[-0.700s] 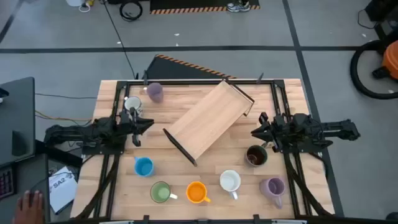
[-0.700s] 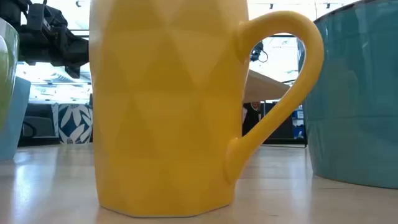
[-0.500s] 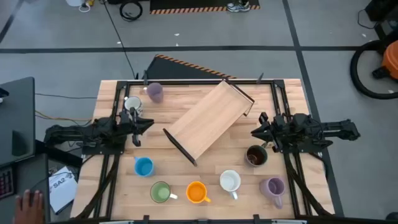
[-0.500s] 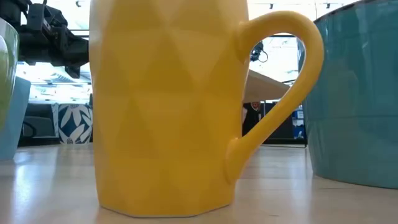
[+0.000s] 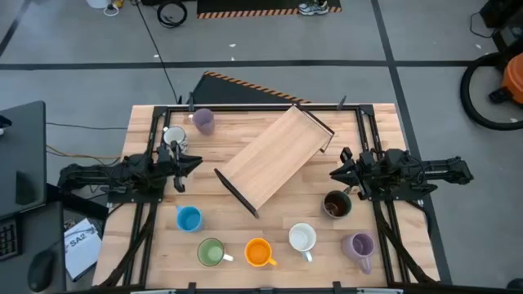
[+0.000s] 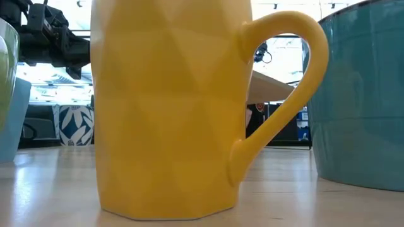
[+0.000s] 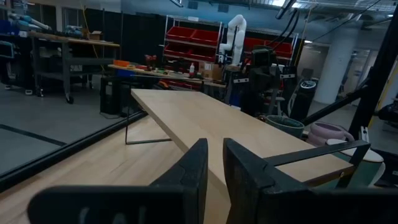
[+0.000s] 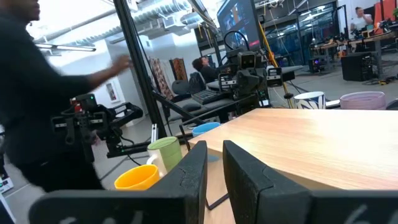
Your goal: Place coffee mugs
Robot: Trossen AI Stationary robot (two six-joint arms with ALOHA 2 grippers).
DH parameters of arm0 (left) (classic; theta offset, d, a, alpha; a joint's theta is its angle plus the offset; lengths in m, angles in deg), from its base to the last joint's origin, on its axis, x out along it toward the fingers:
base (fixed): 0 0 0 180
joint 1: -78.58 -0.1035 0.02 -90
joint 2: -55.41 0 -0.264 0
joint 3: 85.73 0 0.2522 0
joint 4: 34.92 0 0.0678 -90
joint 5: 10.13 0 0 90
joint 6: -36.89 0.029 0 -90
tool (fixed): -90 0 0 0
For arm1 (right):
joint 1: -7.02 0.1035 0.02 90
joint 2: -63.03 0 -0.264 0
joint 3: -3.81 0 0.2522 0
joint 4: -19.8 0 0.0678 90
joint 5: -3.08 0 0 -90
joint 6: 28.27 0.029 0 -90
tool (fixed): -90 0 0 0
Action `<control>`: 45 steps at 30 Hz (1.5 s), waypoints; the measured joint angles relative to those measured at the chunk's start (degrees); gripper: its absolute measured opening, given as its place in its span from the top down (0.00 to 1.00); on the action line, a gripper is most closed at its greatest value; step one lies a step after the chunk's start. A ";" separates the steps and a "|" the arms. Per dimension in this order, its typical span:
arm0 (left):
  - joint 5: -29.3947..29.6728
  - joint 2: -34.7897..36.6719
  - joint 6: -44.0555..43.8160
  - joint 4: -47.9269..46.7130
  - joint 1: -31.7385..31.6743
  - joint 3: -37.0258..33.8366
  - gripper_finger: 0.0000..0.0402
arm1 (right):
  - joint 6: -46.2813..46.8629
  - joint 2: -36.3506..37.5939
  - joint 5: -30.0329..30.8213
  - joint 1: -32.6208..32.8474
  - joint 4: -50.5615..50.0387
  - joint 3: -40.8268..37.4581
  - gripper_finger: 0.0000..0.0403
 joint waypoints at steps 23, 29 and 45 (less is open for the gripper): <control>0.00 -0.02 0.00 0.00 0.00 0.00 0.86 | 0.00 0.00 0.00 0.01 0.00 -0.01 0.86; 0.63 -0.02 -2.43 2.06 -0.01 0.02 0.86 | 0.01 0.00 0.08 -0.01 0.03 -0.02 0.86; 5.75 0.00 -30.62 28.03 0.00 0.00 0.86 | 9.39 0.02 36.19 -0.60 20.06 -0.04 0.86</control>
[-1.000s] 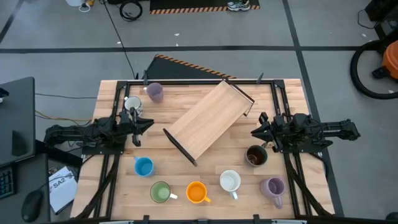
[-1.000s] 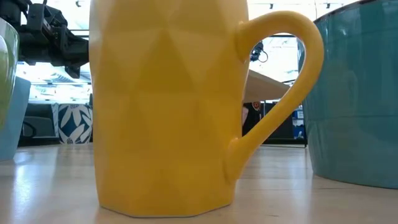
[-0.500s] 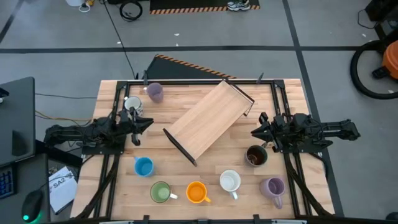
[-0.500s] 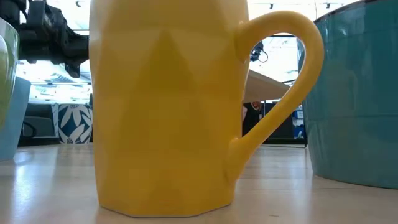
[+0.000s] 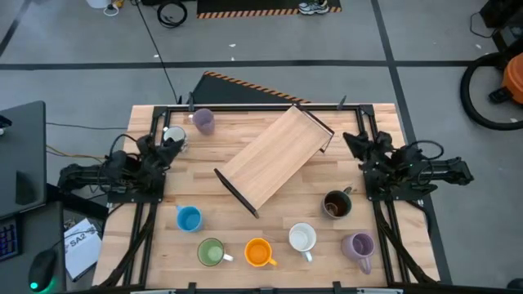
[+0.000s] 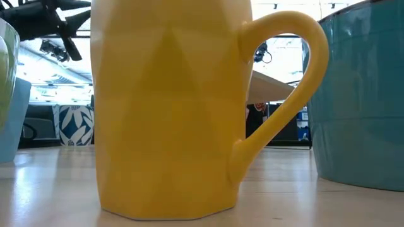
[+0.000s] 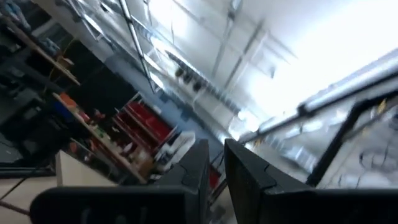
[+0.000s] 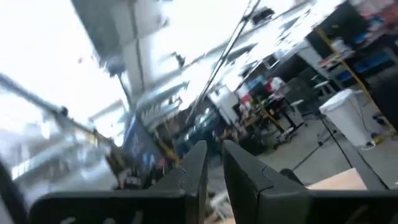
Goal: Place coffee mugs
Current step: Put the blue patterned mug on the shelf
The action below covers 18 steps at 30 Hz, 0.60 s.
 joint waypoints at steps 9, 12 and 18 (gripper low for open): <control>3.42 -0.02 -10.45 6.06 0.00 0.29 0.86 | 12.18 -0.02 2.75 0.02 1.95 0.00 0.86; 4.55 -0.33 -9.98 6.36 0.00 2.63 0.86 | 16.79 -0.02 2.29 0.02 2.37 0.00 0.86; 4.74 -4.93 -2.82 5.70 0.00 10.27 0.86 | 23.07 -0.03 3.21 -0.48 2.10 0.25 0.86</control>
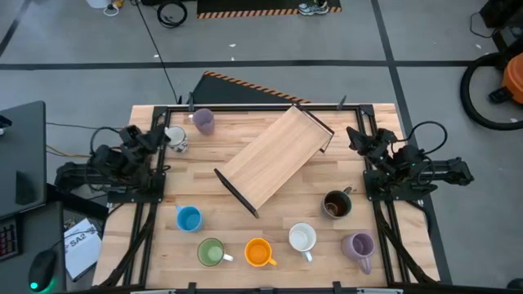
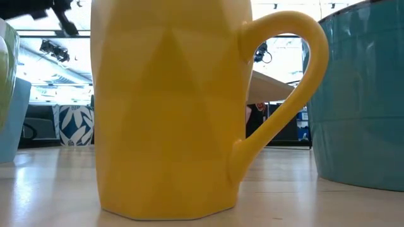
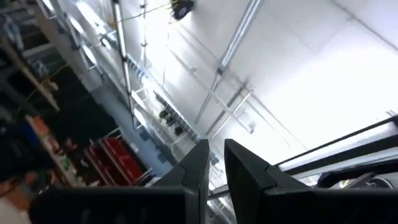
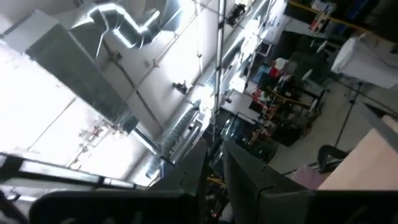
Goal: Place coffee mugs
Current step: Put the blue patterned mug on the shelf
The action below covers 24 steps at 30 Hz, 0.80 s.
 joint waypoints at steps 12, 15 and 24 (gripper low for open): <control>-2.01 -12.69 1.37 -32.06 0.00 18.98 0.86 | -8.68 -9.45 -2.79 0.02 -12.94 13.23 0.86; -2.00 -15.57 1.89 -34.76 0.00 21.86 0.86 | -9.04 -13.61 -4.65 0.02 -20.43 18.29 0.86; -1.26 -23.50 3.65 -42.74 -0.04 29.98 0.78 | -15.81 -26.55 -10.97 0.00 -33.66 31.49 0.86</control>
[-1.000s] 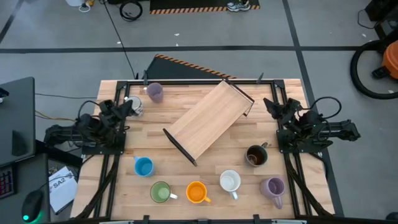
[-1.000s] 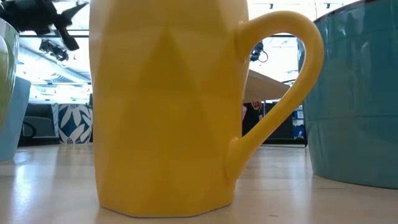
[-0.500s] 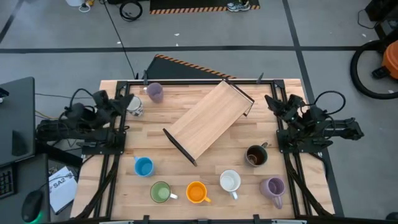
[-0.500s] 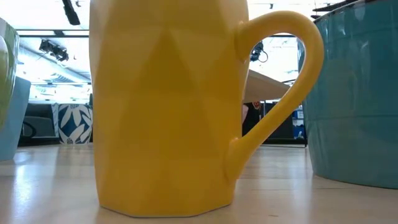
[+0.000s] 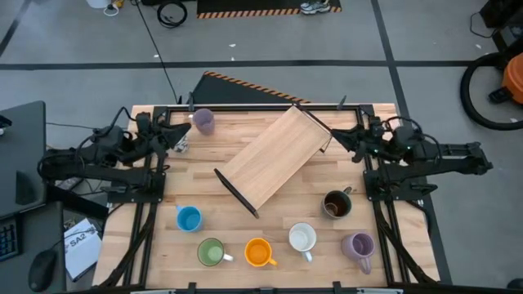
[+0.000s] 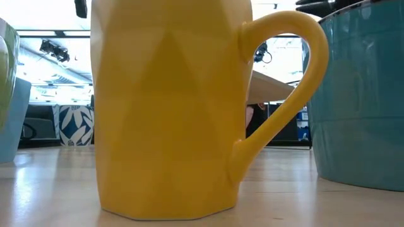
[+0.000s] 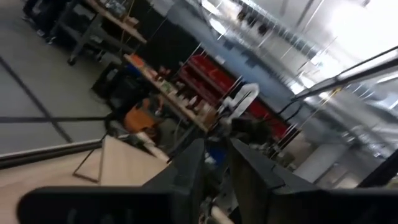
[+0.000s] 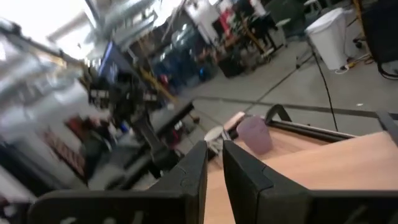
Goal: Place coffee mugs
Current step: Put the blue patterned mug on the shelf
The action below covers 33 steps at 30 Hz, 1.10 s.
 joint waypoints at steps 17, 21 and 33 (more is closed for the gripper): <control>-3.74 -10.04 1.01 -20.72 0.00 16.76 0.59 | -10.93 -15.14 -8.31 0.00 -21.67 18.56 0.76; -3.77 -11.46 1.03 -20.68 -0.01 18.27 0.60 | -11.16 -16.77 -10.79 0.02 -23.16 19.74 0.71; -5.50 -14.00 0.24 -21.91 0.00 18.98 0.60 | -9.32 -19.36 -21.01 0.68 -34.87 20.43 0.59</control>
